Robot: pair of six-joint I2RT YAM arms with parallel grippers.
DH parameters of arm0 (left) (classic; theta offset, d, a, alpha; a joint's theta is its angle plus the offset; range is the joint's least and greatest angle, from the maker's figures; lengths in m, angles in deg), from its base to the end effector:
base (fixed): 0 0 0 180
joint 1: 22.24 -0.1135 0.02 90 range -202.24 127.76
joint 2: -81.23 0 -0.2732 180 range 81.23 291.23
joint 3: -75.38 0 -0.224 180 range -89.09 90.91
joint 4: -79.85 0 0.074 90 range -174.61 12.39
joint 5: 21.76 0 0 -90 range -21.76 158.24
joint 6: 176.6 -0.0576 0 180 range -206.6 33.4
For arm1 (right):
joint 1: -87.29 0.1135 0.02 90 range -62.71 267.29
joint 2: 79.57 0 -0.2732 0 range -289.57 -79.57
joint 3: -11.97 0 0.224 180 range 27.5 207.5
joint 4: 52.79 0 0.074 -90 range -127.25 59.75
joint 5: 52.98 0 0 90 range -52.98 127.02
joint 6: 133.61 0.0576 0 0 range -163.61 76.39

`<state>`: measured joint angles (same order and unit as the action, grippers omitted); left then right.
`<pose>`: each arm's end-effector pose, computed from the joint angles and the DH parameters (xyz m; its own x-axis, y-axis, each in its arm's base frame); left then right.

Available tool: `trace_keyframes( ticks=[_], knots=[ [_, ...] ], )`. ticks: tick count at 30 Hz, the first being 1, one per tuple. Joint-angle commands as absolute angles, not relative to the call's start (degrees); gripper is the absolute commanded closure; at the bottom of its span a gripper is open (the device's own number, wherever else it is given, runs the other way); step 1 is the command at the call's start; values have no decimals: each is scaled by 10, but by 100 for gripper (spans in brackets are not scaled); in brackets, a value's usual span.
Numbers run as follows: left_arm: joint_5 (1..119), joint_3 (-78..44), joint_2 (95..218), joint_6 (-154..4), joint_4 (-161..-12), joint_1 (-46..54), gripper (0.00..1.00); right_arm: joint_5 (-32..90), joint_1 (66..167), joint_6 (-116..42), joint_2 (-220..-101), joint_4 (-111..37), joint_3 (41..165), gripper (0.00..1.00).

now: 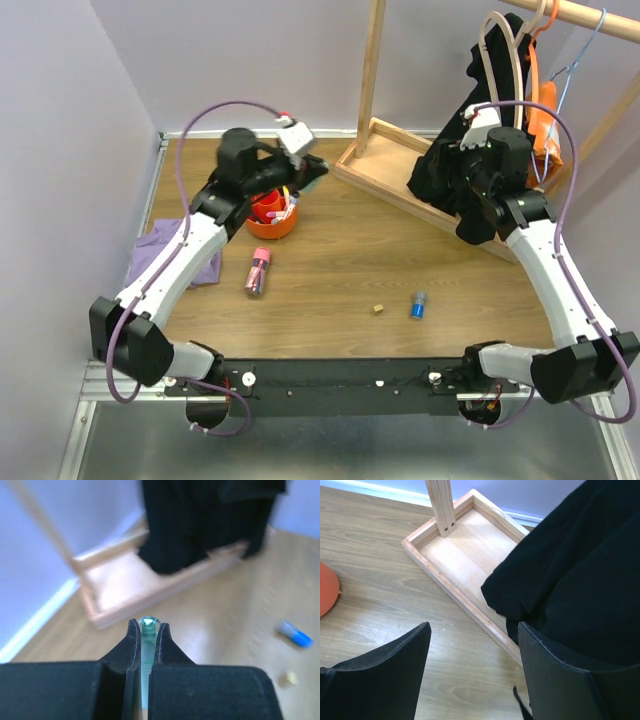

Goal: Sort the stationery into containers
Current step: Place the stationery in the storage box.

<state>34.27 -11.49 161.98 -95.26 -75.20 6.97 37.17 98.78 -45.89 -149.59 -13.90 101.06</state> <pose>0.2581 -0.1812 0.4047 -0.0552 0.1739 -0.9832 0.8993 0.4365 0.0267 0.2569 0.0521 0.3988 -0.3242 -0.1065 -0.9400 -0.2098 0.9770 -0.0383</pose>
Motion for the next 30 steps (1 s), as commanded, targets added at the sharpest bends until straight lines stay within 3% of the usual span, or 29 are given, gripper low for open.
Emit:
trace_keyframes(
  ticks=[1,10,15,30],
  knots=[
    [374,-246,1562,-888,-1074,-5,100,344,983,-480,-1530,-160,1046,23],
    [535,-348,1583,-964,-1251,-62,100,334,982,-510,-1598,-137,1102,23],
    [557,-373,1593,-942,-1236,-89,100,341,983,-517,-1626,-136,1124,23],
    [476,-351,1703,-841,-1198,-190,100,339,984,-510,-1657,-144,1126,23]
  ],
)
